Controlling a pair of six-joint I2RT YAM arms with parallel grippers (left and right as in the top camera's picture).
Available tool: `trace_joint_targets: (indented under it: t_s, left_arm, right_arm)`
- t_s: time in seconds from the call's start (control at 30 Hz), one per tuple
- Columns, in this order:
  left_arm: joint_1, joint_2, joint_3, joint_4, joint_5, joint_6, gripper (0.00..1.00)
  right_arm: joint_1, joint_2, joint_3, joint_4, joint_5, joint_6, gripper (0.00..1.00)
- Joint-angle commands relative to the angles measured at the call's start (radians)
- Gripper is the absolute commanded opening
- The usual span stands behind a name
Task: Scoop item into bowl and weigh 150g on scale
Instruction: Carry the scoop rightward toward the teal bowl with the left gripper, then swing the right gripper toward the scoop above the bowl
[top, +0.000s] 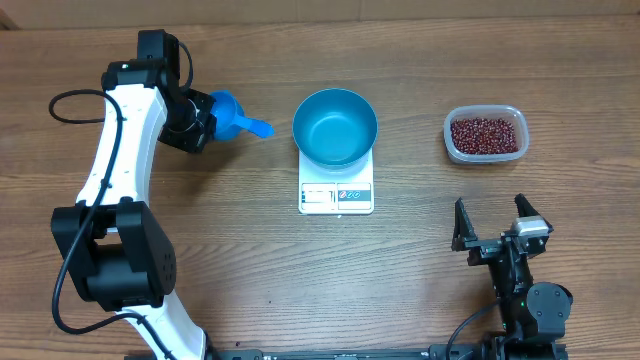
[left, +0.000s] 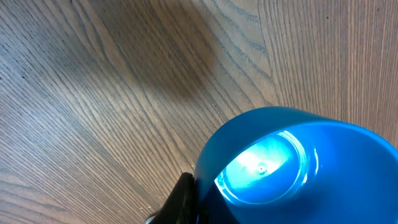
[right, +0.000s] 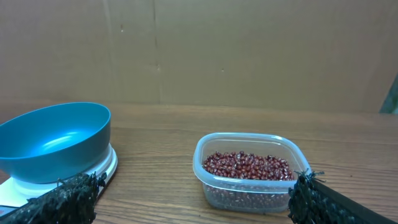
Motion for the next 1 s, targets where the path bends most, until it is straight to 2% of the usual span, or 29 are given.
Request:
trace_joint_targets:
  t_s: [0.0,0.43,0.53,0.67,0.83,0.97]
  left_arm:
    - [-0.007,-0.019,0.027,-0.002,0.008,-0.012,0.04]
    - [-0.036,-0.019,0.102,-0.007,0.039,0.098,0.04]
    - [-0.069,-0.019,0.153,-0.027,-0.010,0.100,0.04]
    - [-0.129,-0.019,0.225,-0.043,-0.117,0.096,0.04]
    - [-0.201,-0.019,0.296,-0.043,-0.197,0.045,0.04]
    - [-0.233,-0.019,0.323,-0.040,-0.194,-0.047,0.04]
  right_arm:
    - [0.006,-0.006,-0.010,0.005,0.060,-0.005,1.00]
    - [0.006,-0.006,-0.010,0.033,0.061,0.014,1.00]
    - [0.006,-0.006,-0.008,0.089,0.046,0.166,1.00]
    - [0.005,-0.001,0.040,0.051,0.046,0.348,1.00]
    - [0.005,0.072,0.197,-0.081,0.046,0.443,1.00]
    - [0.005,0.221,0.367,-0.185,0.042,0.475,1.00]
